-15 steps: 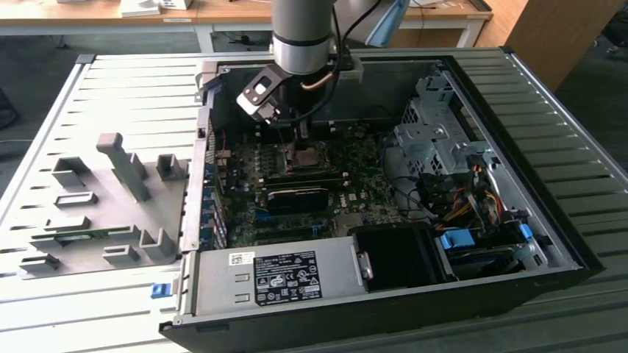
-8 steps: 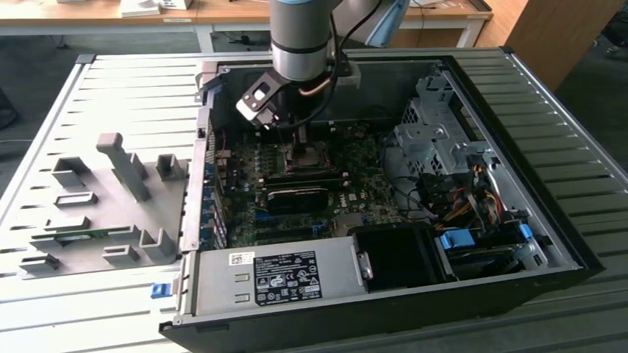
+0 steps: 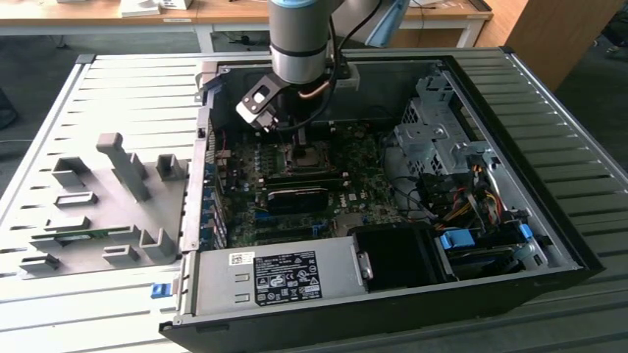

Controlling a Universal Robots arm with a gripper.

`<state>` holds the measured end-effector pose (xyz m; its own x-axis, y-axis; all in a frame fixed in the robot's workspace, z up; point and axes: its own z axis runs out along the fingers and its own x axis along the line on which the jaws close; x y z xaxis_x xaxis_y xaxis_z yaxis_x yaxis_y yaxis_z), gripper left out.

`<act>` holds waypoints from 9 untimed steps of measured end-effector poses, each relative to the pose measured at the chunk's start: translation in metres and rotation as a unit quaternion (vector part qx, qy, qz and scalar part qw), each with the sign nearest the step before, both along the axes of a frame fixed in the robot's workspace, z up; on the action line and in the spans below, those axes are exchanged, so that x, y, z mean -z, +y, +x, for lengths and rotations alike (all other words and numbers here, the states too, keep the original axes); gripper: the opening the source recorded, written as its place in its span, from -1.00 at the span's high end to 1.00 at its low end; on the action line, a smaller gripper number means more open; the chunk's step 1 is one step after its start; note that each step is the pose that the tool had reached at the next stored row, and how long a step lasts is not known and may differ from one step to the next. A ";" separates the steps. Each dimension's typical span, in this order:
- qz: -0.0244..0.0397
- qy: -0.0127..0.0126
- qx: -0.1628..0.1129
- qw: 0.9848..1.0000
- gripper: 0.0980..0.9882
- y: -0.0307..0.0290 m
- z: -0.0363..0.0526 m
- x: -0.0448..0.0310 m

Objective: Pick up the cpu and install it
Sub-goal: 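Close the cpu cover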

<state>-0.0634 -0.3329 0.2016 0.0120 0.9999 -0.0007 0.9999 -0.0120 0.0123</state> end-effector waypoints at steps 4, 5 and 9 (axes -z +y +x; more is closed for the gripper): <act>0.000 0.000 0.000 1.000 0.98 -0.0001 0.0000 0.0015; 0.000 0.000 0.000 1.000 0.98 0.0000 0.0000 0.0020; 0.000 0.000 0.000 1.000 0.98 0.0001 0.0030 0.0024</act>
